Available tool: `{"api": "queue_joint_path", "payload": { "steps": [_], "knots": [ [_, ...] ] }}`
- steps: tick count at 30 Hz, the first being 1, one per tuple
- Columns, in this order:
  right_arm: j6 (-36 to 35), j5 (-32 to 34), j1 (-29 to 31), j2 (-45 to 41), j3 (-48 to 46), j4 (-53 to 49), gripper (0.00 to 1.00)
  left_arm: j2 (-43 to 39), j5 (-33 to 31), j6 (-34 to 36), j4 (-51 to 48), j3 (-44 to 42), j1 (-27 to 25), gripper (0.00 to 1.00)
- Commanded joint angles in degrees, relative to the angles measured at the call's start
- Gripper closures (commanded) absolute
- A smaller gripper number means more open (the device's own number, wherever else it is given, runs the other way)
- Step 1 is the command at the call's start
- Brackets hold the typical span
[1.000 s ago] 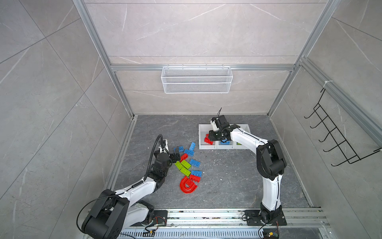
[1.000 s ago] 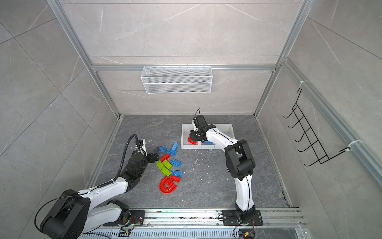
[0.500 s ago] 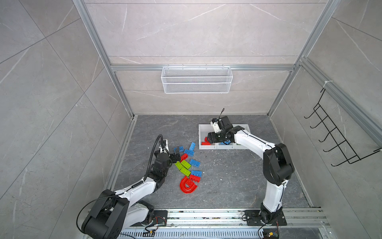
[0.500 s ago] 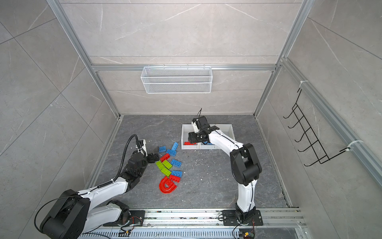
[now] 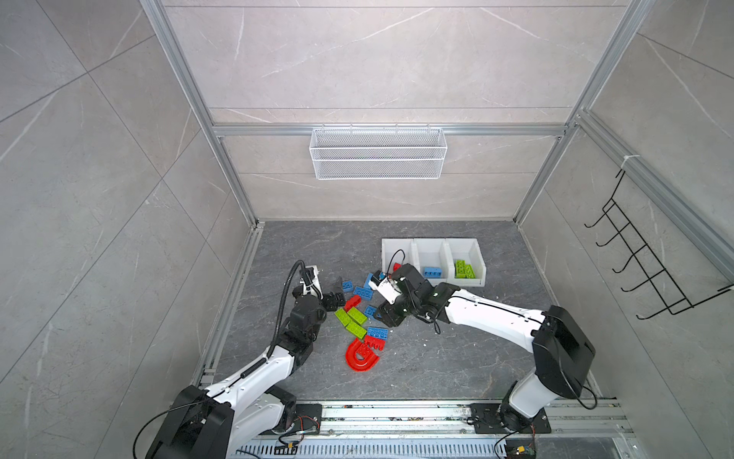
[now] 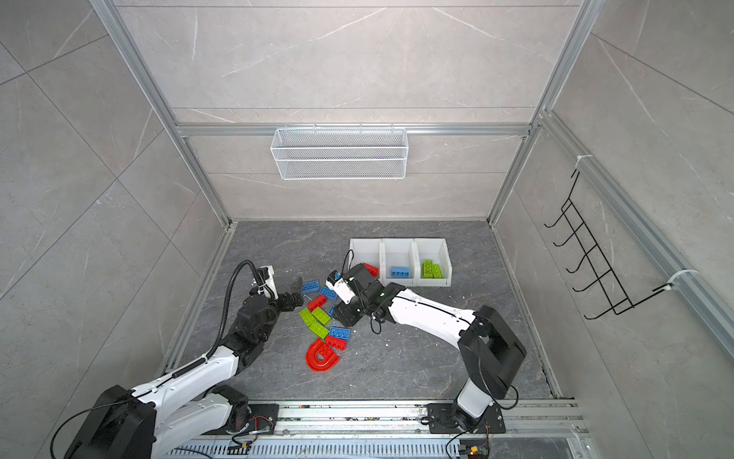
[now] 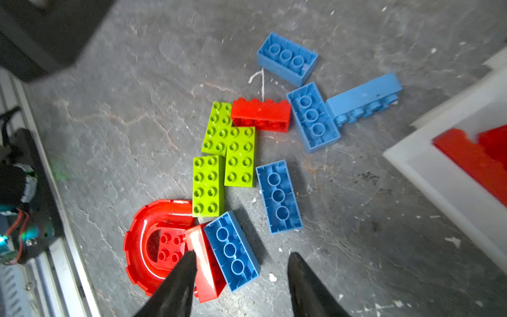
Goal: Sort the legos into containers by color
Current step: 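Move the right gripper to the red brick beside the red arch, then close the right gripper on the red brick and lift it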
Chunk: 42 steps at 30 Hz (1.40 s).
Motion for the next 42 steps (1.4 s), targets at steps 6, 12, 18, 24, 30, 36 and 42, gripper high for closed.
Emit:
{"api": "queue_joint_path", "payload": {
  "steps": [6, 12, 18, 24, 30, 36, 42],
  "knots": [
    [-3.94, 1.54, 4.97, 2.69, -0.69, -2.48, 0.48, -0.53, -0.64, 0.03, 0.82, -0.49, 0.36, 0.00],
    [-6.10, 1.65, 7.27, 6.58, 2.12, -6.46, 0.51, 0.07, -1.39, -0.03, 0.82, -0.38, 0.44, 0.00],
    [-7.35, -1.37, 7.57, 9.46, 5.08, -11.67, 0.51, -0.22, -3.63, 0.23, 0.08, -0.46, 0.35, 0.00],
    [-7.29, 1.37, 8.55, 11.26, 6.29, -13.04, 0.52, -0.33, -4.35, 0.12, -0.24, -0.46, 0.42, 0.00],
    [-7.07, 3.12, 9.84, 13.37, 7.63, -13.96, 0.54, -0.42, -4.50, 0.11, -0.35, -0.45, 0.40, 0.01],
    [-5.70, 9.36, 10.12, 14.32, 8.02, -13.74, 0.60, -0.05, -4.53, 0.12, -0.33, -0.35, 0.40, 0.00],
    [-5.48, 9.89, 10.08, 14.14, 7.68, -13.01, 0.66, 0.22, -4.71, 0.16, -0.34, -0.21, 0.40, 0.00]
  ]
}}
